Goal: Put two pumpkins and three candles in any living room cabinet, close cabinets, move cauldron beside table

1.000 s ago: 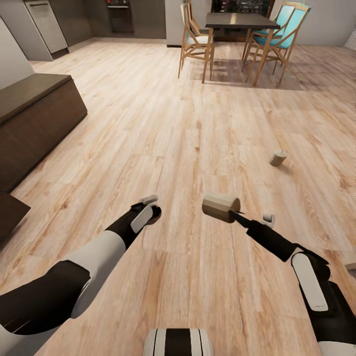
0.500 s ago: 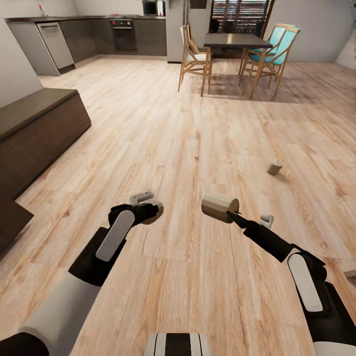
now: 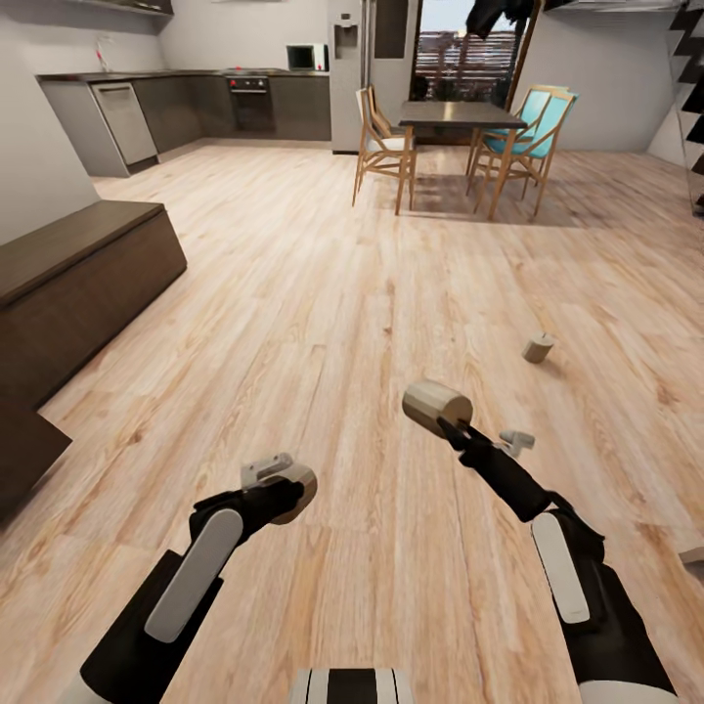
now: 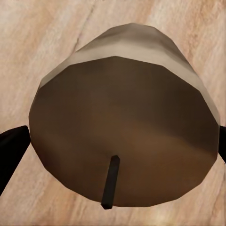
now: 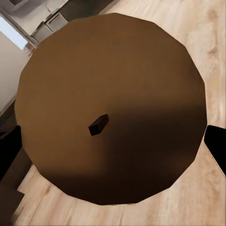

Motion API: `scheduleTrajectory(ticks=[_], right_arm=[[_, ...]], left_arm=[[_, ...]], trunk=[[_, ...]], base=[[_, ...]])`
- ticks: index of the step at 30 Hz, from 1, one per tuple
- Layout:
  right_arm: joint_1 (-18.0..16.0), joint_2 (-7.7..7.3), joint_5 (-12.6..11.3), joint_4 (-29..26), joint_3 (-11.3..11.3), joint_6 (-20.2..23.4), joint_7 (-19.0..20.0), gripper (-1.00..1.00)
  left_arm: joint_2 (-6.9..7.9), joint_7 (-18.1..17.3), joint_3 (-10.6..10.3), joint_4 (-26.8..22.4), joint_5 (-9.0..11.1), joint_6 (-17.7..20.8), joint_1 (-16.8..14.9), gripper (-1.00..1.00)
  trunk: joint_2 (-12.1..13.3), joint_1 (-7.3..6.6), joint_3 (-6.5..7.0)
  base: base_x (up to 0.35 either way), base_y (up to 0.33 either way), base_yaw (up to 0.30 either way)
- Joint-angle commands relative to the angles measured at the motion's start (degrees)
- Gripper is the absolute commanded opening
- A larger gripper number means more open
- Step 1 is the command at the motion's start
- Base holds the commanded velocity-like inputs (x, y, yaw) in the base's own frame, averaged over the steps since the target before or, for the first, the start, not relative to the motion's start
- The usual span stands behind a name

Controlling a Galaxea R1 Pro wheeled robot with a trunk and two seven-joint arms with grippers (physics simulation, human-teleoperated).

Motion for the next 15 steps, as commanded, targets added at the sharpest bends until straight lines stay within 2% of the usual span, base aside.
scheduleTrajectory(ticks=[1, 6, 11, 15], right_arm=[[0.0, 0.29, -0.4, 0.1, 0.0, 0.3, -0.3, -1.0], [0.1, 1.95, -0.2, 0.6, 0.0, 0.0, -4.2, -1.0], [0.1, 2.25, -0.2, 0.6, 0.0, 0.0, -5.4, -1.0], [0.1, 2.27, -0.2, 0.5, 0.0, 0.0, -5.6, -1.0]], left_arm=[[0.06, 0.6, -0.1, 0.1, 0.5, 0.0, 0.0, -1.0], [0.07, 0.5, -0.1, 0.6, 0.5, 0.0, 0.2, -1.0], [0.56, 0.5, -0.1, 0.9, 0.5, -0.1, 0.2, -1.0], [0.76, 0.6, -0.2, 4.1, 0.5, -0.3, 0.3, -1.0]], trunk=[[0.0, -0.03, 0.19], [0.1, -0.16, 1.29], [0.1, -0.29, 2.4], [0.2, -0.39, 3.29]], base=[[0.0, 0.0, 0.0], [0.0, 0.0, 0.0], [0.0, 0.0, 0.0], [0.0, 0.0, 0.0]])
